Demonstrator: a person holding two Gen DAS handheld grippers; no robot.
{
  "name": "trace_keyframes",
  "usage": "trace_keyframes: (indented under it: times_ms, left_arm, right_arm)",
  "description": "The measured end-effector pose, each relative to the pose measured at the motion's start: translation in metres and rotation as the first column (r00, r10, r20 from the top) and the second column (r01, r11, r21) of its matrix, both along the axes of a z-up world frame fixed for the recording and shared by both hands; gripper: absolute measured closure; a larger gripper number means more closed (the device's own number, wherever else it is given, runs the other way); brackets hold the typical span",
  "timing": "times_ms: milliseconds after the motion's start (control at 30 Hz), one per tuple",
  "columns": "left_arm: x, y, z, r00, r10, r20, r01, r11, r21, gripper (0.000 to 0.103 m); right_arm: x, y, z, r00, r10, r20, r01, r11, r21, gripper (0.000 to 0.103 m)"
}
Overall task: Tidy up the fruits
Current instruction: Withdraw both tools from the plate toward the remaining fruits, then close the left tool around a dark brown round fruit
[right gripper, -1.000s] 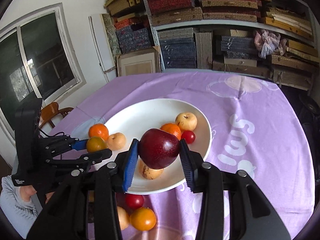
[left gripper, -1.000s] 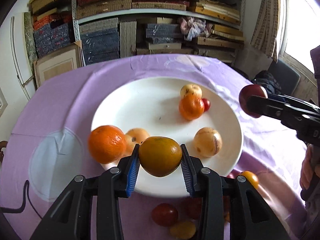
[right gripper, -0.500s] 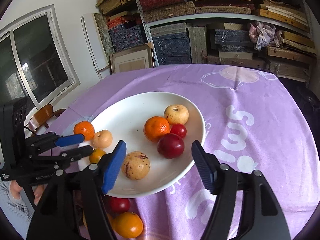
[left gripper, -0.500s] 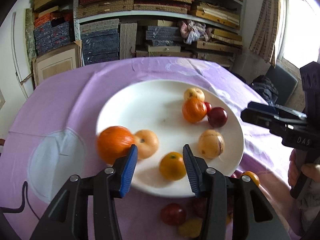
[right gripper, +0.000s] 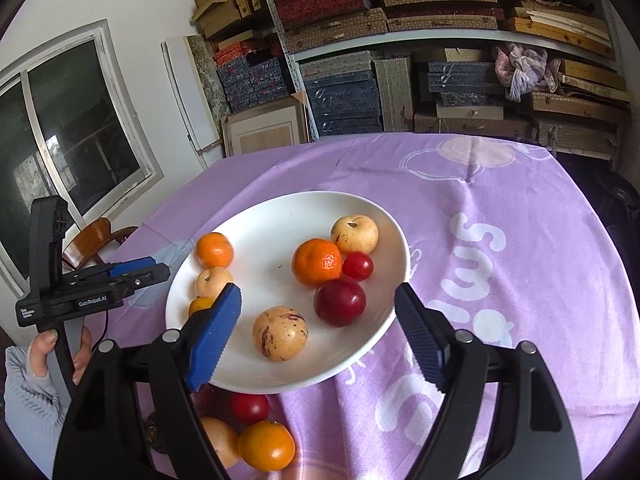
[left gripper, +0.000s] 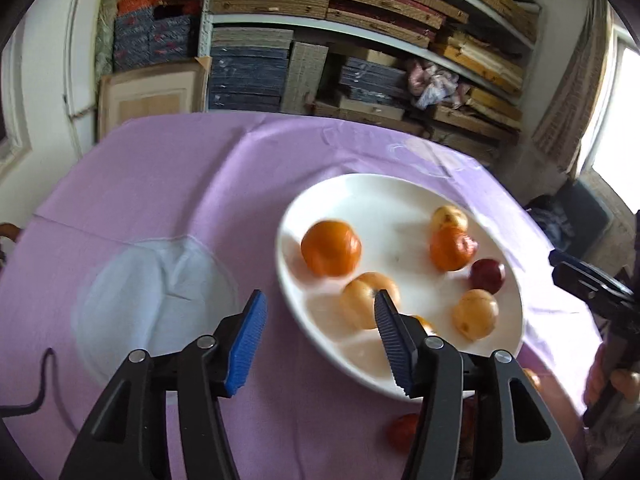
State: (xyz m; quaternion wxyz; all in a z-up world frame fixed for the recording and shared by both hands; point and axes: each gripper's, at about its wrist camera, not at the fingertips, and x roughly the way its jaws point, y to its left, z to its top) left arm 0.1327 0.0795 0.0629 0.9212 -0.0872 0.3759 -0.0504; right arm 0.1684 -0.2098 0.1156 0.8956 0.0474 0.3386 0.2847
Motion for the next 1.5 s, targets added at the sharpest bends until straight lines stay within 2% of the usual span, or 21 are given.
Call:
trace_keyframes:
  times_ms: [100, 267, 333, 433, 600, 767, 1000, 1233, 1400, 1500]
  left_arm:
    - [-0.005, -0.007, 0.002, 1.000, -0.014, 0.004, 0.014, 0.999, 0.045, 0.046]
    - [-0.021, -0.013, 0.014, 0.999, -0.027, 0.024, 0.025, 0.998, 0.059, 0.046]
    - [-0.034, -0.017, 0.016, 0.999, -0.044, 0.023, 0.042, 0.996, 0.077, 0.045]
    - [-0.062, -0.025, 0.013, 0.998, -0.060, 0.020, 0.056, 0.988, 0.142, 0.033]
    - [-0.117, -0.039, -0.002, 0.994, -0.102, 0.030, 0.094, 0.972, 0.215, 0.015]
    - [-0.146, -0.048, -0.019, 0.993, -0.106, 0.054, 0.093, 0.973, 0.209, 0.010]
    - [-0.144, -0.069, -0.031, 0.990, -0.138, 0.029, 0.121, 0.937, 0.329, 0.009]
    - [-0.145, -0.083, -0.040, 0.984, -0.179, -0.005, 0.167, 0.908, 0.384, 0.006]
    - [-0.143, -0.078, -0.044, 0.985, -0.171, -0.026, 0.168, 0.914, 0.368, 0.003]
    - [-0.141, -0.071, -0.045, 0.990, -0.135, -0.028, 0.136, 0.920, 0.367, 0.003]
  right_arm:
    - [-0.001, -0.001, 0.003, 1.000, -0.001, 0.005, 0.001, 1.000, 0.009, 0.026]
    - [-0.017, -0.005, 0.012, 1.000, 0.004, 0.018, -0.004, 1.000, 0.017, 0.026]
    - [-0.029, -0.008, 0.016, 1.000, 0.008, 0.018, -0.008, 1.000, 0.029, 0.021]
    - [-0.055, -0.016, 0.019, 1.000, 0.006, 0.022, -0.007, 0.999, 0.032, 0.010]
    - [-0.100, -0.030, 0.009, 0.999, -0.004, 0.034, 0.004, 1.000, 0.018, 0.004]
    - [-0.114, -0.046, -0.015, 0.999, -0.047, 0.011, 0.046, 0.996, 0.073, 0.004]
    - [-0.109, -0.056, -0.020, 0.997, -0.077, -0.013, 0.078, 0.993, 0.089, 0.004]
    - [-0.108, -0.054, -0.023, 0.997, -0.068, -0.026, 0.070, 0.995, 0.073, 0.004]
    - [-0.108, -0.054, -0.023, 0.997, -0.069, -0.027, 0.071, 0.995, 0.073, 0.004]
    - [-0.108, -0.054, -0.023, 0.997, -0.070, -0.028, 0.072, 0.995, 0.076, 0.004]
